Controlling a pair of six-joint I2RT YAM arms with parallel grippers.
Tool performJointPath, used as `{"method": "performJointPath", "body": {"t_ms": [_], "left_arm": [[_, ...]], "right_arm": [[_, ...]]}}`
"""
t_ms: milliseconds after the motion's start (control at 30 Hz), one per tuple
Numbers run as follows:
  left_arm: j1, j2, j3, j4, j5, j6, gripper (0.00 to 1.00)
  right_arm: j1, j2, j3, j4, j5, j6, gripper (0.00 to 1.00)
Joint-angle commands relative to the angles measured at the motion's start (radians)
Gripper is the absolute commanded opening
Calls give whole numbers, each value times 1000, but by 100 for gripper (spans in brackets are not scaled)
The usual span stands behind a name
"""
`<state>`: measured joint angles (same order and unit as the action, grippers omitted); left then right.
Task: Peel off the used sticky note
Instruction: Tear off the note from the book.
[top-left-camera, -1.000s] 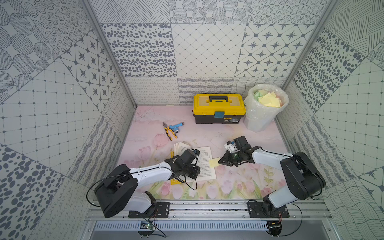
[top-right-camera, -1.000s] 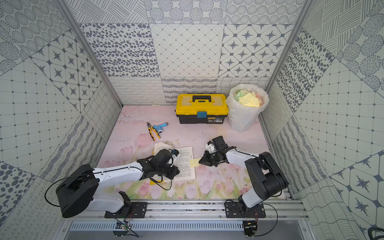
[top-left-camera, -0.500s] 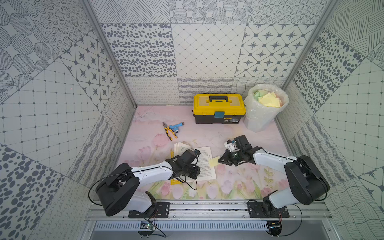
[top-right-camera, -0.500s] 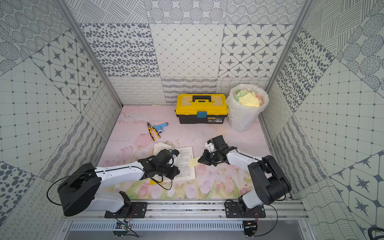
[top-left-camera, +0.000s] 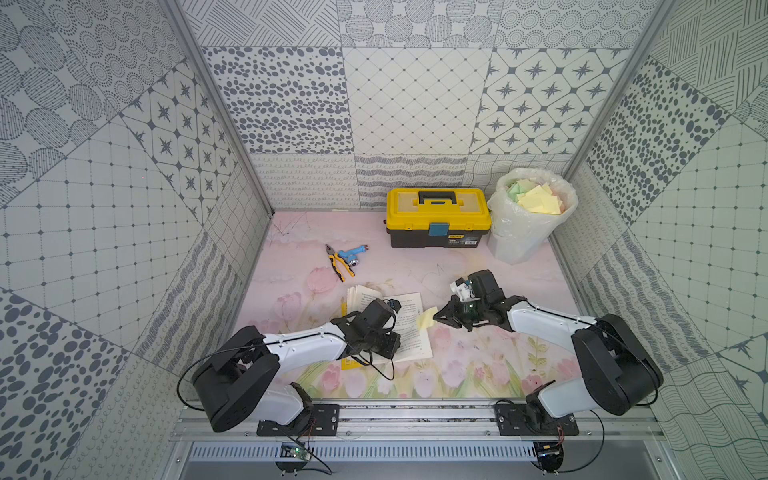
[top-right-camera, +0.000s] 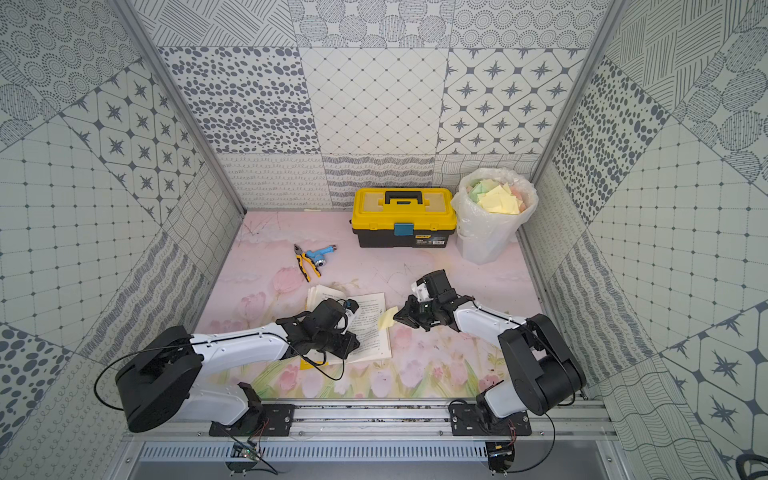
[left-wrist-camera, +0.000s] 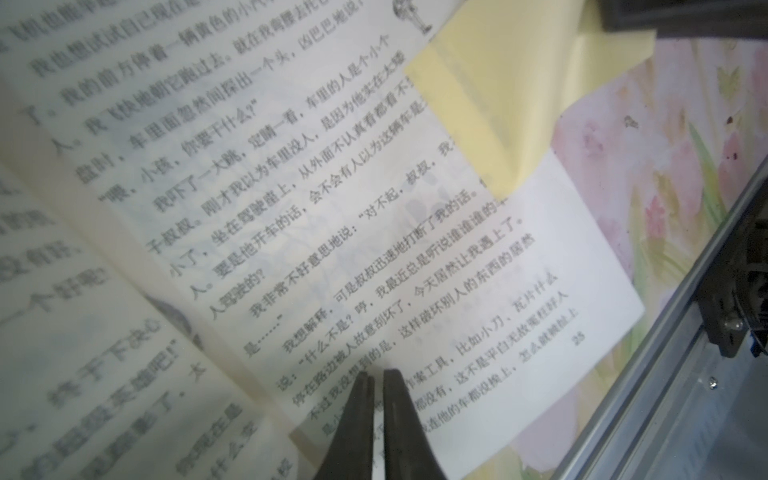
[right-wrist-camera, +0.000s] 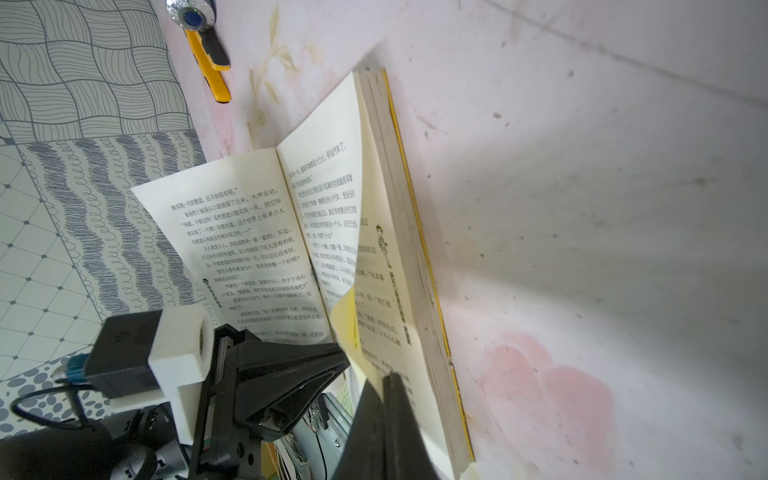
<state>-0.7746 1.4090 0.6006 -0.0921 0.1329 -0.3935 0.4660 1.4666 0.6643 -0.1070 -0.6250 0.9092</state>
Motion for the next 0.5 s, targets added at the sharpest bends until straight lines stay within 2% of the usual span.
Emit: {"method": "performJointPath", "body": {"t_ms": [0,467], "left_arm": [[-3,14,-1,25,7,21,10],[-3,26,-5,33,0,30,10]], "right_arm": [[2,-36,-6,55,44,38,0],[-2,-67,29,31,57,77,0]]}}
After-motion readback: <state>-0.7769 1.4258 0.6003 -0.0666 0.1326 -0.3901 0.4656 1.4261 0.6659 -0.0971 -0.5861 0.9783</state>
